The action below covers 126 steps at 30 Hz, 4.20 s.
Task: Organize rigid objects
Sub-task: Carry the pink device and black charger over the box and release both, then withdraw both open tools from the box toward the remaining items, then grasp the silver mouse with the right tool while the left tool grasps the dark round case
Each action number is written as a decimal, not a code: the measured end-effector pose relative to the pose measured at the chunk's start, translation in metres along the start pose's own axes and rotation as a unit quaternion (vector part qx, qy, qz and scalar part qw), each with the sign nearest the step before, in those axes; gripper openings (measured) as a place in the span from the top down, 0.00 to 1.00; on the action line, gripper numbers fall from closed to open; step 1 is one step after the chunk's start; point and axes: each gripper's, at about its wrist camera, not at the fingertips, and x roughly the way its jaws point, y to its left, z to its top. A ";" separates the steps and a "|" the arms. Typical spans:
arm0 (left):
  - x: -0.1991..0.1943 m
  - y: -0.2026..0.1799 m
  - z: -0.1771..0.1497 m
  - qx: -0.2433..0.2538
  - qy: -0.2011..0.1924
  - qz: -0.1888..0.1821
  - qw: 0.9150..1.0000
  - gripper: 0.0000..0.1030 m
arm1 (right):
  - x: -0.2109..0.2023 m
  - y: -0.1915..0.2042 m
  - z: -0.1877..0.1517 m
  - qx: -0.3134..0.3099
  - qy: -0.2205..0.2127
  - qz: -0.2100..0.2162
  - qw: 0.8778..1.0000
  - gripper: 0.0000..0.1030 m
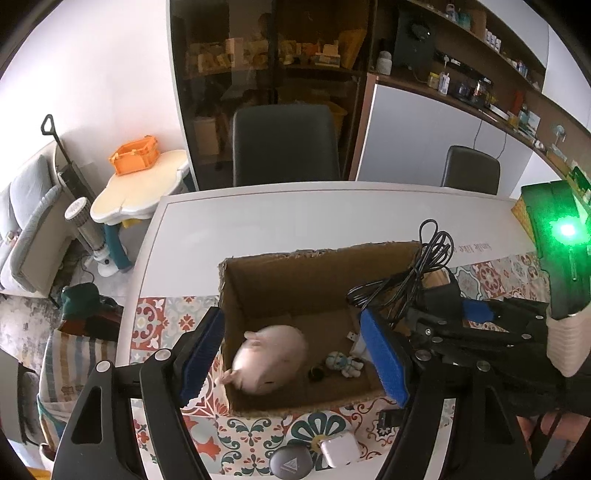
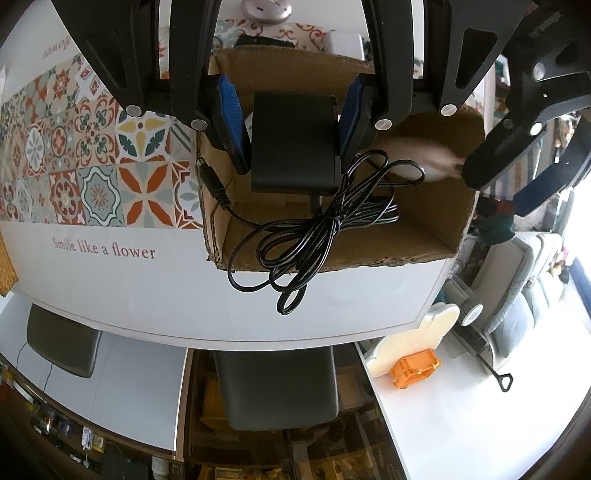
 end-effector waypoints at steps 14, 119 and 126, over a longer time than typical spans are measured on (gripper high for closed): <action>-0.035 0.005 -0.014 -0.011 -0.019 0.002 1.000 0.22 | -0.020 0.015 -0.006 -0.020 -0.022 -0.034 0.999 0.33; 0.045 -0.013 -0.231 -0.076 0.185 0.024 0.980 0.17 | 0.079 -0.025 -0.208 -0.001 0.107 -0.035 0.994 0.39; 0.045 -0.002 -0.220 -0.063 0.170 0.027 0.983 0.17 | 0.058 -0.021 -0.211 0.010 0.091 -0.021 0.996 0.39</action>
